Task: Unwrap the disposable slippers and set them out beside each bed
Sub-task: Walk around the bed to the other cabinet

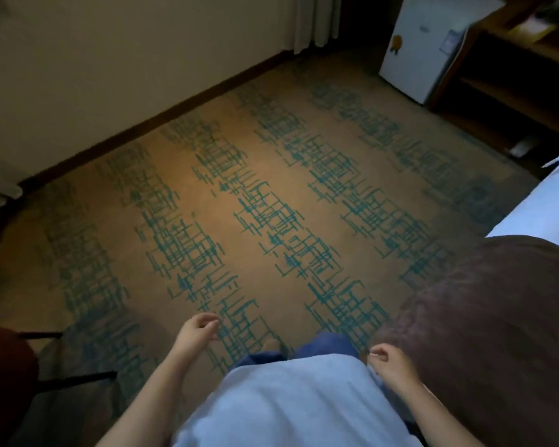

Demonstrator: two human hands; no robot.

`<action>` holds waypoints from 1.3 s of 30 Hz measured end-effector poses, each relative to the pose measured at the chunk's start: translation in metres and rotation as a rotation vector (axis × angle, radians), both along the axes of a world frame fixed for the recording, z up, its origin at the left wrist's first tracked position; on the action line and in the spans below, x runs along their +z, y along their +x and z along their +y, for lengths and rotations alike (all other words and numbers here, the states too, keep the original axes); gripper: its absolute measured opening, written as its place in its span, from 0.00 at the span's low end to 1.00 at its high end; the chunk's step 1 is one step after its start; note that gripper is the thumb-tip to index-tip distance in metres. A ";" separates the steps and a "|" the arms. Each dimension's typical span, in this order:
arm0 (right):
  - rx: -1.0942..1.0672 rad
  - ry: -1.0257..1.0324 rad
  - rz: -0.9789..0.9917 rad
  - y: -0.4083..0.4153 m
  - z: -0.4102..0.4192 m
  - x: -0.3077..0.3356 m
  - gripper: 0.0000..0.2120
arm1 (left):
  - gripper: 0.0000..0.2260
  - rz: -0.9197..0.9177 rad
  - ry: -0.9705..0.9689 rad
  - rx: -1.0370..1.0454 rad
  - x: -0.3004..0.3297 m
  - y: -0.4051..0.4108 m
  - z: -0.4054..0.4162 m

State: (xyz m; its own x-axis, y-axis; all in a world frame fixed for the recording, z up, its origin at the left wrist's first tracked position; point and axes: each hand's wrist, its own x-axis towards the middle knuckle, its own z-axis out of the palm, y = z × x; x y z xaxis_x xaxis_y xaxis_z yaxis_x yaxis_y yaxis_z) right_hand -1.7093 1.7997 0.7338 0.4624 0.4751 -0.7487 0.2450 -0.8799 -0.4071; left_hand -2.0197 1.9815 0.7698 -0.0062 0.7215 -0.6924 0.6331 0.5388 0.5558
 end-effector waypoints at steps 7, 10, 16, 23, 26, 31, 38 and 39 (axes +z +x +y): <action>-0.278 -0.058 0.049 0.029 0.050 -0.014 0.07 | 0.10 -0.073 0.013 -0.132 0.007 0.105 0.141; -0.268 -0.076 0.061 0.073 0.092 -0.024 0.04 | 0.10 -0.062 -0.022 -0.184 -0.003 0.155 0.181; -0.202 -0.007 -0.020 0.203 0.205 -0.004 0.10 | 0.11 0.050 -0.055 -0.321 -0.019 0.238 0.237; -0.329 0.079 -0.036 0.344 0.316 0.022 0.08 | 0.09 0.071 -0.042 -0.391 -0.027 0.346 0.315; -0.364 0.061 -0.037 0.390 0.342 0.019 0.07 | 0.07 0.069 -0.099 -0.424 -0.040 0.398 0.360; -0.416 -0.006 -0.029 0.448 0.373 0.004 0.09 | 0.05 0.057 -0.097 -0.540 -0.057 0.508 0.459; -0.578 -0.059 -0.002 0.511 0.407 0.006 0.11 | 0.10 0.008 -0.025 -0.735 -0.026 0.697 0.571; -0.611 -0.046 0.001 0.521 0.410 0.007 0.11 | 0.10 0.003 -0.013 -0.762 -0.021 0.725 0.581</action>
State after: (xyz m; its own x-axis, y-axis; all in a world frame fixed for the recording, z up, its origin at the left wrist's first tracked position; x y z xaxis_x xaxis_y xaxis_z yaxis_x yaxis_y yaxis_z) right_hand -1.1884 2.2098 0.7411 0.6405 0.0914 -0.7625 -0.3096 -0.8779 -0.3652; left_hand -1.2943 2.5623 0.7487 0.4885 0.5186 -0.7017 0.8341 -0.0415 0.5501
